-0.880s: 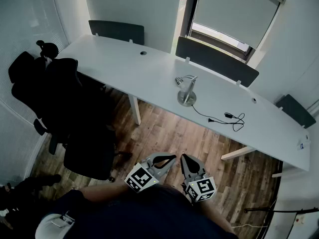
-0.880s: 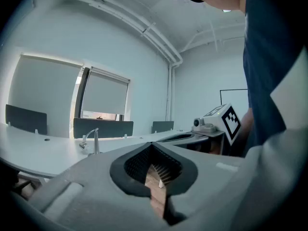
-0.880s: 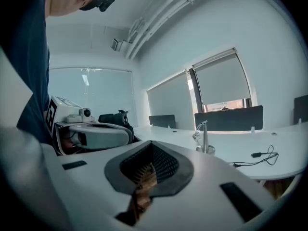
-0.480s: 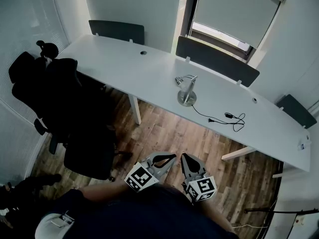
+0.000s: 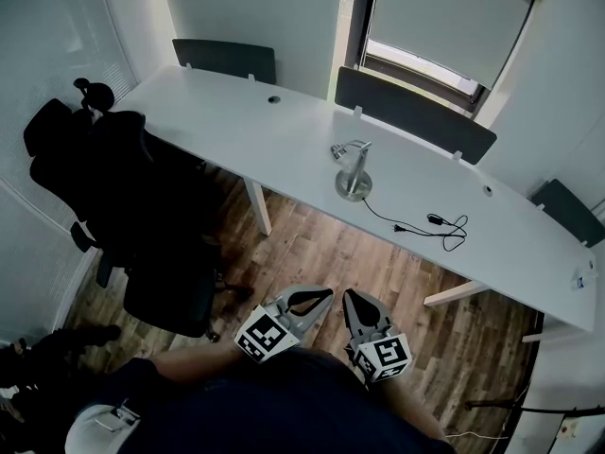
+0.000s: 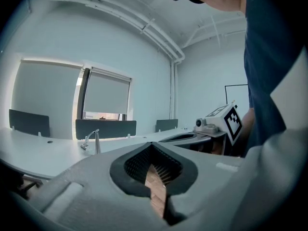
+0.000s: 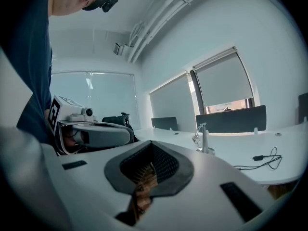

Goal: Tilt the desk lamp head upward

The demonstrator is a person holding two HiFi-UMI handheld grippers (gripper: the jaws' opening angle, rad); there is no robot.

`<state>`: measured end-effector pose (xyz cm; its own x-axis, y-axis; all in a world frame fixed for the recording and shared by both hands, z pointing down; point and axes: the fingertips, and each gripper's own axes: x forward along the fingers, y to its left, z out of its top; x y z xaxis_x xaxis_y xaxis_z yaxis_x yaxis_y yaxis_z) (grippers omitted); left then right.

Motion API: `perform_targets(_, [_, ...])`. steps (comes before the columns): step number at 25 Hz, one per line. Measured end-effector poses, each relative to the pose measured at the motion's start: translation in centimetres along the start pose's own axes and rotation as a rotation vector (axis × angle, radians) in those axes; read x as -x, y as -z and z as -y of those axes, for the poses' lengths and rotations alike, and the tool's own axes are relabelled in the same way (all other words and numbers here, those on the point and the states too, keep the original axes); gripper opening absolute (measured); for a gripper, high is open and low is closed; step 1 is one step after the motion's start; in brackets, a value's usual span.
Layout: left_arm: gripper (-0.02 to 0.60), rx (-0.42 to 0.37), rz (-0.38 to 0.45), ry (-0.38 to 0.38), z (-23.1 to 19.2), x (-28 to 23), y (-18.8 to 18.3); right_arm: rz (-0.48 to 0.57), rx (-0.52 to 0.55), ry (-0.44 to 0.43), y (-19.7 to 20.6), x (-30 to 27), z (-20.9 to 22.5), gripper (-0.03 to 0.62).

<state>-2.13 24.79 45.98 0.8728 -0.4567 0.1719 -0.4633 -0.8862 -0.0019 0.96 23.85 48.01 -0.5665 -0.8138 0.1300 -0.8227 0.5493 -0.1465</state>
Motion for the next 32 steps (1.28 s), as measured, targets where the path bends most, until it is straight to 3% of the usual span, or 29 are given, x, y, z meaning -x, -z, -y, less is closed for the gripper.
perform_targets(7, [-0.002, 0.009, 0.004, -0.064, 0.4, -2.8, 0.5, -0.007, -0.018, -0.019, 0.9, 0.9, 3.0, 0.01])
perform_targets(12, [-0.002, 0.022, 0.003, -0.073, -2.2, -4.8, 0.5, -0.011, -0.001, -0.021, 0.4, -1.4, 5.0, 0.011])
perform_targets(18, [-0.002, 0.0, 0.041, -0.064, -9.3, -8.6, -0.4, -0.021, 0.035, 0.011, -0.8, -7.2, 8.8, 0.011])
perform_targets(29, [-0.002, -0.006, 0.06, 0.025, -24.1, -14.0, -2.2, -0.061, 0.042, 0.123, -3.5, -20.0, 15.5, 0.011])
perform_targets(32, [-0.002, -0.039, 0.044, 0.051, -27.0, -14.9, -2.5, -0.059, 0.045, 0.155, -4.3, -22.4, 16.8, 0.011])
